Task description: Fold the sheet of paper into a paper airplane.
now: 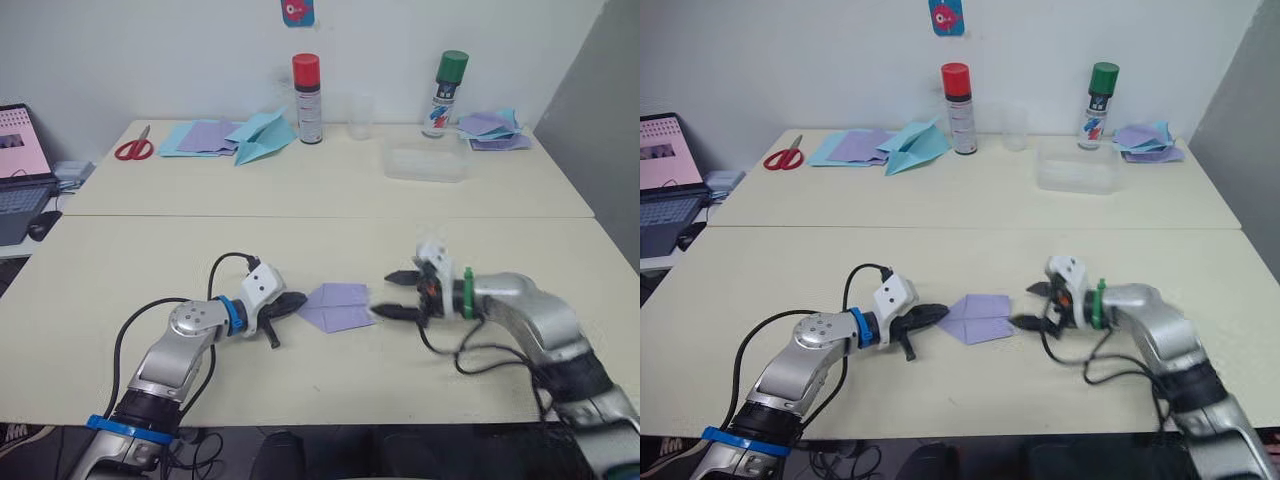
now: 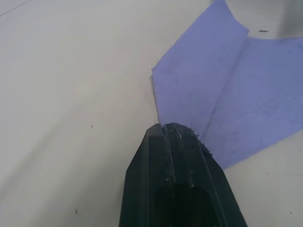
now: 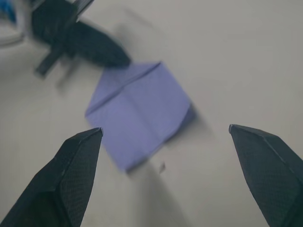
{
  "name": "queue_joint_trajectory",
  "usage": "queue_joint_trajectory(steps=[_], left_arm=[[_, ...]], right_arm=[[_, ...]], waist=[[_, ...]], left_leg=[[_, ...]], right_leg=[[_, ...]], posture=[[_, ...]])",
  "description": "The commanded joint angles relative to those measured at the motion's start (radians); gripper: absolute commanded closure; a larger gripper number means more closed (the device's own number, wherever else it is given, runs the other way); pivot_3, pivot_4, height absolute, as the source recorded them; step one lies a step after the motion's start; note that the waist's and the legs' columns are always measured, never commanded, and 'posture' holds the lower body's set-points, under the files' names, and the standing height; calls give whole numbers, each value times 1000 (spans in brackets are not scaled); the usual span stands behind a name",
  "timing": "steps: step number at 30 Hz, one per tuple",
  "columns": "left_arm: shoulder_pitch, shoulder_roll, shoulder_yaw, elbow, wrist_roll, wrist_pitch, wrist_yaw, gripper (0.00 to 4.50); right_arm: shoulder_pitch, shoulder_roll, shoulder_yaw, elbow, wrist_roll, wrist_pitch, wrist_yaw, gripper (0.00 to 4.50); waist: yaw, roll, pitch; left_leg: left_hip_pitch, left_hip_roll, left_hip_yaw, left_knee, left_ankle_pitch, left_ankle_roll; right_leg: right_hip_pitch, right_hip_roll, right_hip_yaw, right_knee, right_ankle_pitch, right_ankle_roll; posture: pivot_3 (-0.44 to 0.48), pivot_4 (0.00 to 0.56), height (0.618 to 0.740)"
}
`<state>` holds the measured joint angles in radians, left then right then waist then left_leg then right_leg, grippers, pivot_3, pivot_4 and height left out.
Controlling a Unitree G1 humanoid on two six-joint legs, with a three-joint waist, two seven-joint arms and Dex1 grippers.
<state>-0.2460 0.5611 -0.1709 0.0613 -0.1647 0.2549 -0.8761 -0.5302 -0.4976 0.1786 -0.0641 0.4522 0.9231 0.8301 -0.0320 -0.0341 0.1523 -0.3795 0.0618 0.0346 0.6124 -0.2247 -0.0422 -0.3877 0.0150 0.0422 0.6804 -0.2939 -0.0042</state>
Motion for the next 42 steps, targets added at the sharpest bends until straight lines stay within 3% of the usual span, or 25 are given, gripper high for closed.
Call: queue_joint_trajectory(steps=[1,9,10,14,22,29,33,37,42], left_arm=[[36,-1,-56,45,40,24,-19,4500],[50,-3,-47,31,42,32,-11,4500],[55,-1,-45,26,41,33,-9,4500],[68,3,-39,15,39,36,-4,4500],[61,5,-37,20,42,35,-4,4500],[51,29,-6,18,20,37,-30,4500],[32,89,153,-76,-120,68,-81,4500],[49,235,284,-192,-217,100,-179,4500],[158,335,430,-275,-270,130,-201,4500]], right_arm=[[-64,68,-52,36,48,206,-95,18],[-67,124,19,63,23,180,-97,18],[-60,127,25,61,26,170,-90,189],[-45,145,23,66,30,142,-88,1310],[-20,156,37,90,1,67,-82,4381],[-13,164,2,75,10,12,-89,4451],[-27,187,-39,10,24,-76,-93,4451],[-8,166,11,-88,-36,-252,-44,4451],[-39,189,56,-8,-203,-671,-39,4451]], waist=[[3,-1,-1],[3,-1,-1],[2,-1,-1],[0,-1,-1],[-1,0,-1],[-1,0,-1],[-15,-1,2],[-17,-3,5],[-21,-2,6]], left_leg=[[-1,0,0,0,0,0],[-5,-2,0,0,-1,0],[-5,-1,0,0,-1,0],[-4,-1,0,0,-1,0],[-4,0,0,0,-1,0],[-4,0,0,0,-1,0],[-5,1,0,0,-1,0],[-23,2,-3,0,0,0],[-22,1,0,-1,-1,-1]], right_leg=[[0,0,0,-1,0,0],[-2,-1,-1,-3,-3,3],[-2,-1,-1,-3,-3,3],[-2,0,-1,-2,-3,3],[-2,1,-1,-2,-3,3],[-2,1,-1,-2,-3,3],[-4,2,-1,-1,-3,3],[-21,4,-3,2,-3,4],[-21,2,-1,-1,-3,4]], posture=[[0,150,740],[0,150,740],[0,150,740],[0,150,740],[0,150,740],[0,150,740],[0,150,740],[0,150,740],[0,150,740]])
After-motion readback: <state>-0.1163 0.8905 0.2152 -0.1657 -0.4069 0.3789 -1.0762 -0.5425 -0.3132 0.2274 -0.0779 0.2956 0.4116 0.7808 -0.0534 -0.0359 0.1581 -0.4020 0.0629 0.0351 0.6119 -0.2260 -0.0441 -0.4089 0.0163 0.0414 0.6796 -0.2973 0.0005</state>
